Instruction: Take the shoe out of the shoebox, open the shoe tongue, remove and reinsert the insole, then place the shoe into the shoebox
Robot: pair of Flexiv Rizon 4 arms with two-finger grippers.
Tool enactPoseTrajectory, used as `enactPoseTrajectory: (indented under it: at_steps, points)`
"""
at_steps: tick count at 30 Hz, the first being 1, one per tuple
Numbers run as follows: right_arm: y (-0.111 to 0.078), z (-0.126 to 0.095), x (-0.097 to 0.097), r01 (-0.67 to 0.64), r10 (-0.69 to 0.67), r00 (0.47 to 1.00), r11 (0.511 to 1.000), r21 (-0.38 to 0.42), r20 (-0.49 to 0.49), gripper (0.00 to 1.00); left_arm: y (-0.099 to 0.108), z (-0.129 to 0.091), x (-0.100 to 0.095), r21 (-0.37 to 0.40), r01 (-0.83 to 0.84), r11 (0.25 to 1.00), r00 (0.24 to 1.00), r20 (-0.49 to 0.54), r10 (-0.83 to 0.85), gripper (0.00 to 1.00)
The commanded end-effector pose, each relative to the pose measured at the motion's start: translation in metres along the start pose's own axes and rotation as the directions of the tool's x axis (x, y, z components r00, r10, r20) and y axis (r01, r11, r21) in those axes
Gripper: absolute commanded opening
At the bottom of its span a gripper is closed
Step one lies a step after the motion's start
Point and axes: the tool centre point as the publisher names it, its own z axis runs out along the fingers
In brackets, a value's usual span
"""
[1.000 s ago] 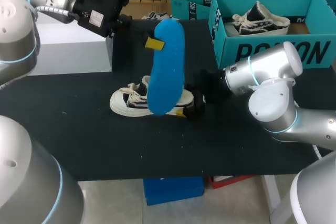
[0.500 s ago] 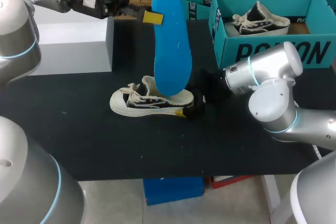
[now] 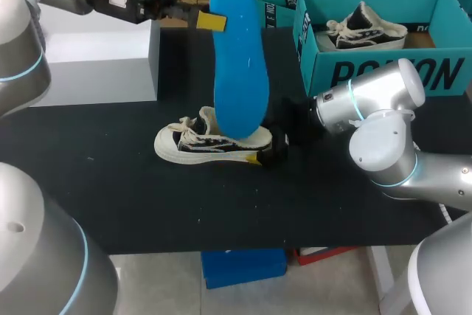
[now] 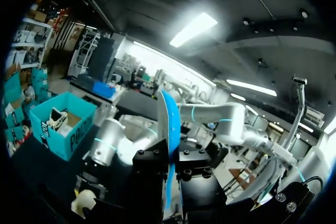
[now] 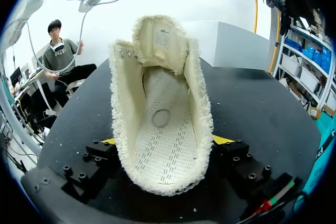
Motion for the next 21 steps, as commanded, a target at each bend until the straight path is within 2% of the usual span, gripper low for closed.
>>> enactPoseTrajectory:
  at_steps: [1,13,14,15,16,21]
  points:
    - [0.0,0.001,0.0,-0.001,0.001,1.0,1.0,0.003,0.001,0.0,0.002,0.001,-0.002,0.001,0.003,1.0,1.0,0.0,-0.003,0.0]
    - [0.0,0.001,0.0,-0.001,0.001,1.0,1.0,0.003,0.001,0.0,0.005,0.001,-0.003,0.0,0.014,1.0,1.0,-0.002,-0.014,0.0]
    - [-0.001,-0.002,-0.001,-0.004,0.004,1.0,1.0,0.016,0.0,0.05,0.005,0.001,-0.003,0.0,0.014,1.0,1.0,-0.002,-0.014,0.0]
    - [-0.002,-0.007,-0.003,-0.007,0.007,1.0,0.999,0.035,-0.001,0.35,0.005,0.001,-0.003,0.0,0.014,1.0,1.0,-0.002,-0.014,0.0]
    - [-0.004,-0.012,-0.004,-0.01,0.01,1.0,0.999,0.05,-0.001,1.0,0.005,0.001,-0.003,0.0,0.014,1.0,1.0,-0.002,-0.014,0.0]
    - [-0.008,-0.036,-0.008,-0.013,0.014,1.0,0.99,0.144,-0.005,1.0,0.005,0.001,-0.003,0.0,0.014,1.0,1.0,-0.002,-0.014,0.0]
